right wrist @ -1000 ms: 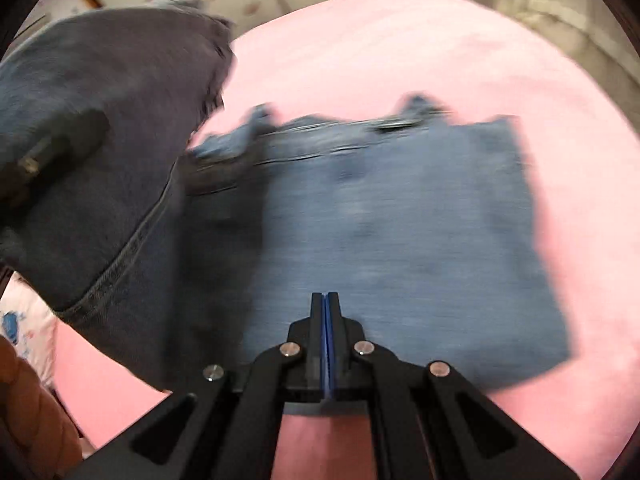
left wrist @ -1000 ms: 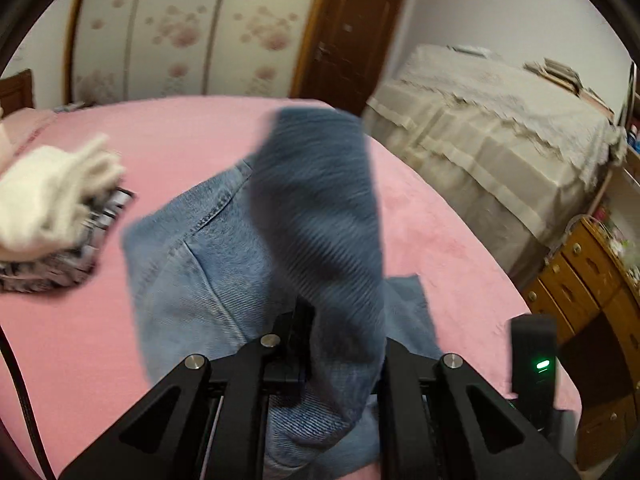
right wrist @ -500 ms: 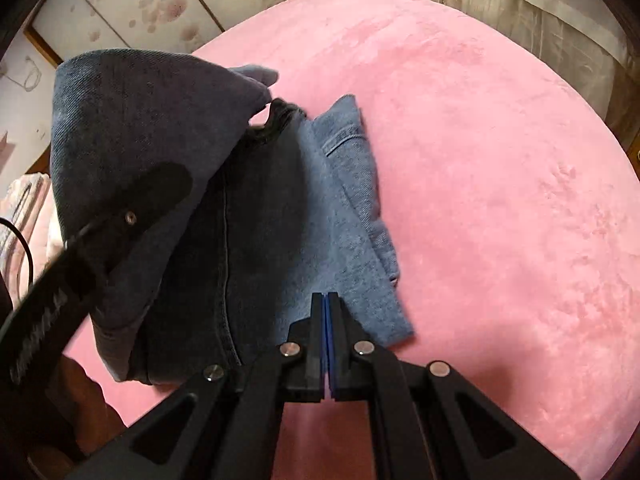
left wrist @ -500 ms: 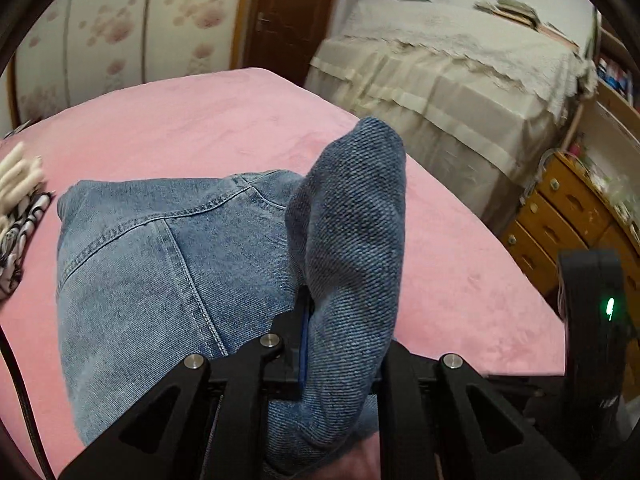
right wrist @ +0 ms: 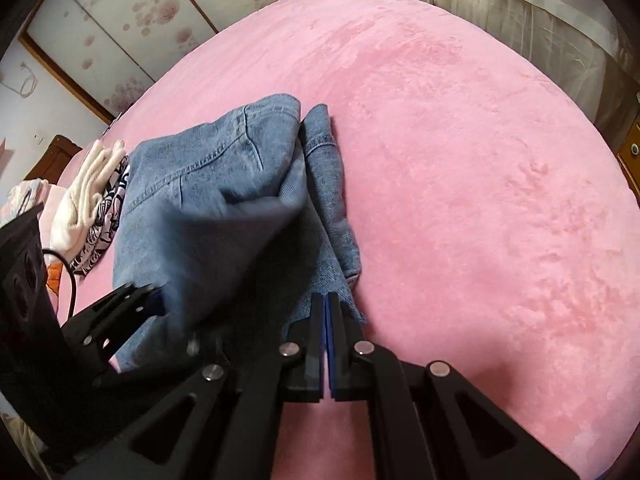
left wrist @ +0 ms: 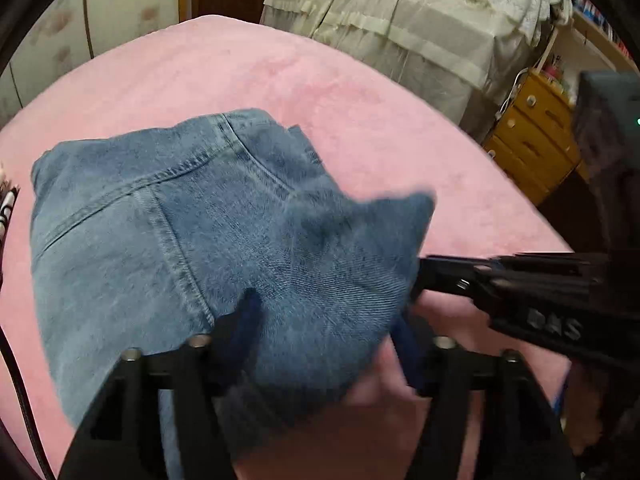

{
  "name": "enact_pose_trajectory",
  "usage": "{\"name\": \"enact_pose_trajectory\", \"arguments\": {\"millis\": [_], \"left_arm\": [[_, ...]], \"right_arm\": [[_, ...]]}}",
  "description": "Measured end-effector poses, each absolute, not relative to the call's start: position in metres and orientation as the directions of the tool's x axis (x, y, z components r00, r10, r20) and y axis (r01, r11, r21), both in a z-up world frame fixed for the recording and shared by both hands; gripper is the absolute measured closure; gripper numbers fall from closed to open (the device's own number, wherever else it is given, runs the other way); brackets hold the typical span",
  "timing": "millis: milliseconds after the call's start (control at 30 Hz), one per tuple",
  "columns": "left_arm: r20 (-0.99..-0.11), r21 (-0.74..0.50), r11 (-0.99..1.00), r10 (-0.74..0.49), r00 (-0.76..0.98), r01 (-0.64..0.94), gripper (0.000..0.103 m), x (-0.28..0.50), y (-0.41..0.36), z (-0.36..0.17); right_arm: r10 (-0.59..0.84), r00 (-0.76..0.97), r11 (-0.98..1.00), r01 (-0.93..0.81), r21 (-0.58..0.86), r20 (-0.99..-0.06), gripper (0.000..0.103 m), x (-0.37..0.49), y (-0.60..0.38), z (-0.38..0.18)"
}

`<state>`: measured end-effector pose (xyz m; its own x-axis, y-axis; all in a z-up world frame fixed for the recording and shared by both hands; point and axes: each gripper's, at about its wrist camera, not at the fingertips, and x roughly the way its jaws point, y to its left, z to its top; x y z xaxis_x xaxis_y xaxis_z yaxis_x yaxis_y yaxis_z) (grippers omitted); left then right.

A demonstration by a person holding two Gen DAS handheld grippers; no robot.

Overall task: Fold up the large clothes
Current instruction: 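Grasp one side of the denim bundle with the left gripper and fold it over, then open the left gripper and lift it off the folded side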

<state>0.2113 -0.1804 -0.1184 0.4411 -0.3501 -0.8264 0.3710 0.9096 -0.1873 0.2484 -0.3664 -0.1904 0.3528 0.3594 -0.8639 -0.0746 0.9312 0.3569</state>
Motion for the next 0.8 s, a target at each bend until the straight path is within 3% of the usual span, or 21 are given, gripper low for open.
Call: {"name": "enact_pose_trajectory", "arguments": {"millis": [167, 300, 433, 600, 800], "left_arm": [[-0.814, -0.249, 0.916, -0.373, 0.444, 0.314, 0.037, 0.192, -0.146, -0.080], [-0.833, -0.239, 0.959, -0.282, 0.477, 0.152, 0.031, 0.185, -0.089, -0.066], [-0.884, -0.200, 0.979, -0.166, 0.437, -0.033, 0.030, 0.188, -0.032, -0.085], [-0.912, -0.230, 0.960, -0.156, 0.380, -0.159, 0.030, 0.196, 0.005, -0.113], [-0.913, -0.243, 0.958, -0.173, 0.369, -0.154, 0.030, 0.198, 0.012, -0.127]], "right_arm": [[0.350, 0.392, 0.936, -0.108, 0.336, -0.850, 0.091, 0.249, -0.369, -0.159], [0.364, 0.406, 0.931, -0.163, 0.326, -0.838, 0.089, 0.251, -0.362, -0.140], [0.368, 0.399, 0.928, -0.218, 0.303, -0.840, 0.071, 0.258, -0.346, -0.138], [0.382, 0.392, 0.920, -0.252, 0.301, -0.837, 0.070, 0.267, -0.331, -0.138], [0.367, 0.365, 0.918, -0.293, 0.268, -0.856, 0.069, 0.265, -0.316, -0.144]]}}
